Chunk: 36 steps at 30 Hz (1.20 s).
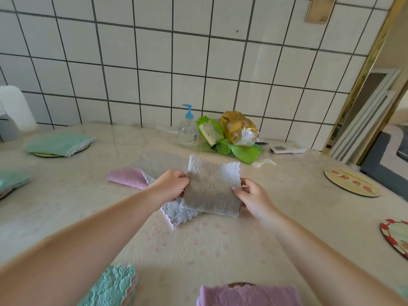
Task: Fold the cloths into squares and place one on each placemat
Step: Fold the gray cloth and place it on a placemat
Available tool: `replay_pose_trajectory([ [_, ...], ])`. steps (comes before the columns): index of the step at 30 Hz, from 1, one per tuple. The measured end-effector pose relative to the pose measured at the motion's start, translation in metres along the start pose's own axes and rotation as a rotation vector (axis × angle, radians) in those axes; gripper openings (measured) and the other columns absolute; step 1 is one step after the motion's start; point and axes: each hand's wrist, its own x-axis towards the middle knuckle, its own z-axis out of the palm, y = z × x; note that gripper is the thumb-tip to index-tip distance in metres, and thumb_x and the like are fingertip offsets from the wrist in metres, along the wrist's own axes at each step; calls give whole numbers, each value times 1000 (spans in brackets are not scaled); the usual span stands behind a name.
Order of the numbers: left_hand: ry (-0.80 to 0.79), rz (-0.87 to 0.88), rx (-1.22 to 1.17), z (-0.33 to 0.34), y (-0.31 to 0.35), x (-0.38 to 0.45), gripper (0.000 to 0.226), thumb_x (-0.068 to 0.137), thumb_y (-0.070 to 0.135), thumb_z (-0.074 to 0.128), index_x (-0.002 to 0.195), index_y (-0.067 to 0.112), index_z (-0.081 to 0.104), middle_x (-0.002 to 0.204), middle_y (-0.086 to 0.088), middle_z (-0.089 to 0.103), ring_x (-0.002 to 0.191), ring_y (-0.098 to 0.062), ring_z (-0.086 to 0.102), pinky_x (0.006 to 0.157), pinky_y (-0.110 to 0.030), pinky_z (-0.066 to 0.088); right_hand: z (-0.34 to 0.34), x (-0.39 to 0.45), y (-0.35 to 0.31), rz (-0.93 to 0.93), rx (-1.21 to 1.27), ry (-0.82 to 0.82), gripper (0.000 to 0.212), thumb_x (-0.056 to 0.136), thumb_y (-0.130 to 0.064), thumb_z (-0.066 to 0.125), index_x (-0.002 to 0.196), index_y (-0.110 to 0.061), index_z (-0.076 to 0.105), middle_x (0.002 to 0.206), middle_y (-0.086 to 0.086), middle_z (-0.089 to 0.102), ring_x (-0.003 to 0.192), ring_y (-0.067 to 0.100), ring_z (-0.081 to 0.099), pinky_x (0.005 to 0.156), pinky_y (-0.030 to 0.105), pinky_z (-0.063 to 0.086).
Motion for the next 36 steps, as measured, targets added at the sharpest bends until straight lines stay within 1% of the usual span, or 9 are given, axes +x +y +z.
replay_pose_trajectory([
  [4, 24, -22, 3, 6, -2, 5, 27, 96, 28, 42, 105, 10, 60, 91, -11, 64, 70, -21, 61, 64, -32, 53, 12, 13, 0, 25, -94, 59, 51, 89, -16, 59, 136, -19, 40, 99, 7, 65, 92, 26, 62, 81, 34, 48],
  [7, 54, 20, 97, 8, -10, 7, 47, 92, 44, 48, 131, 18, 46, 110, -4, 61, 77, -14, 58, 70, -29, 48, 17, 20, 4, 19, -174, 67, 59, 89, -15, 56, 141, -26, 30, 96, 6, 64, 93, 29, 61, 86, 42, 50],
  [9, 59, 77, 133, 9, -19, 11, 60, 87, 47, 56, 138, 20, 38, 111, -2, 62, 82, -14, 59, 70, -27, 44, 19, 23, 6, -27, -219, 60, 57, 89, -12, 53, 139, -35, 35, 100, 2, 62, 96, 25, 60, 86, 36, 49],
  [12, 50, 152, 146, 6, -24, 16, 45, 87, 37, 61, 129, 24, 52, 96, 2, 63, 69, -10, 57, 62, -24, 43, 21, 26, 4, -98, -358, 26, 46, 91, -11, 49, 127, -39, 52, 116, 0, 63, 109, 19, 58, 91, 25, 42],
  [15, 62, 190, 201, 4, -23, 21, 34, 88, 33, 60, 121, 26, 60, 107, 1, 63, 87, -14, 62, 76, -23, 45, 21, 29, 3, -97, -462, 32, 35, 94, -13, 45, 122, -28, 60, 130, 1, 59, 118, 20, 54, 96, 24, 40],
  [19, 105, 201, 217, 6, -24, 29, 32, 89, 31, 60, 119, 22, 63, 120, 0, 64, 110, -14, 58, 83, -20, 39, 20, 33, -3, -58, -574, 5, 36, 95, -19, 44, 129, -24, 54, 138, 5, 52, 124, 26, 49, 101, 30, 39],
  [27, 103, 174, 430, 9, -19, 33, 31, 89, 32, 52, 116, 23, 65, 117, 0, 62, 107, -20, 58, 88, -28, 47, 17, 34, -13, 13, -624, -38, 45, 93, -31, 48, 137, -27, 43, 141, 9, 44, 124, 28, 48, 97, 31, 41],
  [31, 240, 299, 572, 14, -11, 36, 34, 92, 29, 44, 121, 24, 60, 126, -5, 52, 116, -26, 49, 95, -37, 43, 19, 32, -16, -20, -826, 24, 54, 94, -42, 41, 143, -24, 30, 156, 7, 11, 140, 31, 20, 109, 43, 28],
  [36, 78, 354, 701, 47, 1, 44, 38, 92, 20, 35, 128, 20, 48, 133, -4, 51, 125, -25, 43, 99, -41, 37, 49, 39, -27, -126, -895, -110, 47, 96, -35, 33, 143, -24, 30, 157, -3, 12, 144, 20, 8, 114, 52, 10],
])
